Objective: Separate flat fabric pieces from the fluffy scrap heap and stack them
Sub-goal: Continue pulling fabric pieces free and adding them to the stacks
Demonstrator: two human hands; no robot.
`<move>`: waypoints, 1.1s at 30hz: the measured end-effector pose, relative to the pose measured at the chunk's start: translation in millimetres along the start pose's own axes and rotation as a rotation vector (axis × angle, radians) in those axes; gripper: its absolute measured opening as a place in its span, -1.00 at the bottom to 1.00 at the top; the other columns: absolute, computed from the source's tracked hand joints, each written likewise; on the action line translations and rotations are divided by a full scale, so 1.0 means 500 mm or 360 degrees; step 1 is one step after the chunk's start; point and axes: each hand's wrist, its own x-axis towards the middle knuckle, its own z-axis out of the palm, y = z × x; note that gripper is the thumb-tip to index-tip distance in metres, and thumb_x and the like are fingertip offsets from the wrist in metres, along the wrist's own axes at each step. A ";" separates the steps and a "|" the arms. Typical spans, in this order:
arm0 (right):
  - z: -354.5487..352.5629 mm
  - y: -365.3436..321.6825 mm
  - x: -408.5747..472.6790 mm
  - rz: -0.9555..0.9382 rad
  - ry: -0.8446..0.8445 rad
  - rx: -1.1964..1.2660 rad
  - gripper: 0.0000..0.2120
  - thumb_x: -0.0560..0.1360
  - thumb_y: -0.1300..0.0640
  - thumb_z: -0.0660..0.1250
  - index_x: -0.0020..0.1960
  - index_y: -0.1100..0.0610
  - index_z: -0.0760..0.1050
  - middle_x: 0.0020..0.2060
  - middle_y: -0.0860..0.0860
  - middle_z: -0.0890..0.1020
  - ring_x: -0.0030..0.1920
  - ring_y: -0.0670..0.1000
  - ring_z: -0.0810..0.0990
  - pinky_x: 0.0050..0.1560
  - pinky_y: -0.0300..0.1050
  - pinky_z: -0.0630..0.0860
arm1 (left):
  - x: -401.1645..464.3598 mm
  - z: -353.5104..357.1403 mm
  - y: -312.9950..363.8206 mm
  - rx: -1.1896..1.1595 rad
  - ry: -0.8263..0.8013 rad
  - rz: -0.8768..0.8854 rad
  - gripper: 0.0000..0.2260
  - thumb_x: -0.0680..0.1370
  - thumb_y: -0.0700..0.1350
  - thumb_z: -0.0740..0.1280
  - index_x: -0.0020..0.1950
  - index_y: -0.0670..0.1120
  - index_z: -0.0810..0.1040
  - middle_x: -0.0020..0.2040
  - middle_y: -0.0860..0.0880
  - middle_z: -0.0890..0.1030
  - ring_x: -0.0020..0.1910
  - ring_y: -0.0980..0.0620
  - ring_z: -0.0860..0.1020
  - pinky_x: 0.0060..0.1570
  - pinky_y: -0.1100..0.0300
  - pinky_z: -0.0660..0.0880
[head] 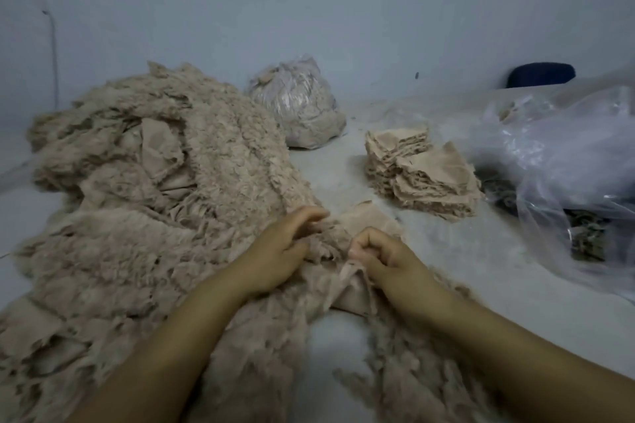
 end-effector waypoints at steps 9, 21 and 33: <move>-0.013 0.007 0.004 0.0162 -0.0350 -0.0225 -0.77 0.43 -0.02 0.45 -0.04 0.04 0.46 -0.28 -0.18 0.51 -0.30 -0.21 0.46 -0.25 -0.35 0.39 | 0.030 0.050 -0.030 -0.0167 -0.0262 -0.0196 -0.90 0.56 -0.25 0.30 -0.14 -0.19 0.55 -0.23 0.02 0.51 -0.24 0.15 0.44 -0.16 0.22 0.35; 0.037 0.054 0.002 -0.0301 -0.0284 -0.0794 -0.74 0.44 -0.02 0.45 0.03 0.09 0.53 -0.04 -0.08 0.40 -0.05 -0.12 0.39 -0.03 -0.26 0.35 | 0.020 0.063 -0.025 -0.0432 0.0028 -0.0211 -0.62 0.56 0.10 0.05 0.05 -0.11 0.54 -0.02 -0.07 0.58 0.00 0.12 0.53 0.09 0.20 0.44; -0.093 0.062 0.033 0.0166 0.0770 0.0452 -0.81 0.48 0.19 0.39 -0.23 0.18 0.41 -0.40 0.09 0.32 -0.34 0.05 0.27 -0.34 -0.14 0.25 | 0.011 -0.020 -0.034 0.0310 -0.0502 -0.0648 -0.46 0.32 0.41 0.33 -0.51 0.05 0.18 -0.57 0.11 0.21 -0.58 0.16 0.20 -0.50 0.24 0.09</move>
